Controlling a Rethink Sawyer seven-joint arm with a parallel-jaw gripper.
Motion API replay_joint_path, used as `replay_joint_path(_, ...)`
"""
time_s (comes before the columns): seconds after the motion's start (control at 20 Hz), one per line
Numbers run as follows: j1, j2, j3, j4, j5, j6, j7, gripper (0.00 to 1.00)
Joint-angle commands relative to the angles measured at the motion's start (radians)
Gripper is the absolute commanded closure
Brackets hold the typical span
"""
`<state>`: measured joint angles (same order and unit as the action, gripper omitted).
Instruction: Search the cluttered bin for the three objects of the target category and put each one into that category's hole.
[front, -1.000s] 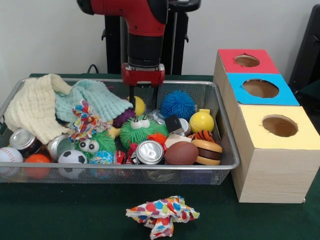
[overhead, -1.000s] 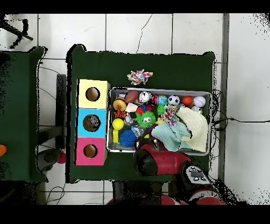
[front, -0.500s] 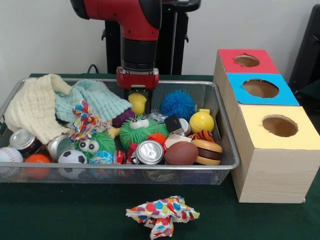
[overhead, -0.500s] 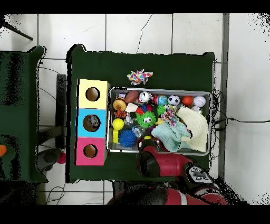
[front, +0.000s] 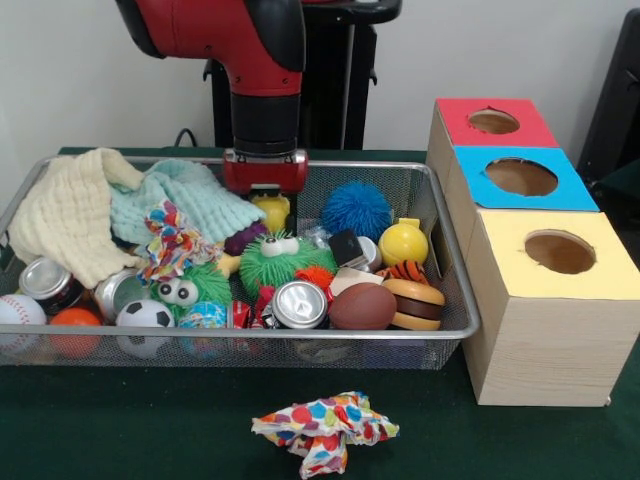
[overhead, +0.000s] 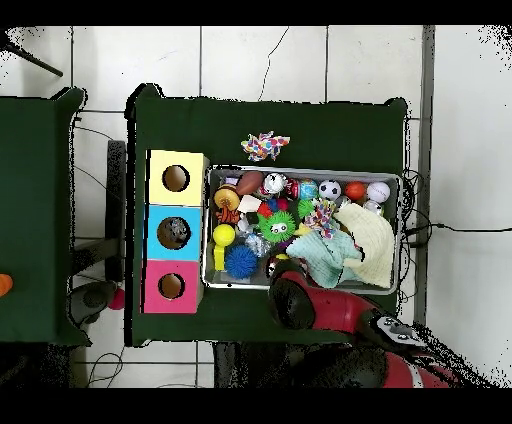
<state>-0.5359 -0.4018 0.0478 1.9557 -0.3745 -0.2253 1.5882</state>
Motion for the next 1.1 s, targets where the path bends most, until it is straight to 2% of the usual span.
replay_joint_path(0.05,-0.093,0.145,0.131,0.027,0.072,0.155,0.211,0.0)
replay_joint_path(0.3,-0.131,0.153,0.177,0.043,0.085,0.166,0.198,0.0)
replay_joint_path(0.65,-0.182,0.152,0.242,0.079,0.13,0.264,0.177,0.0)
replay_joint_path(1.1,-0.219,0.159,0.291,0.099,0.149,0.283,0.16,0.0)
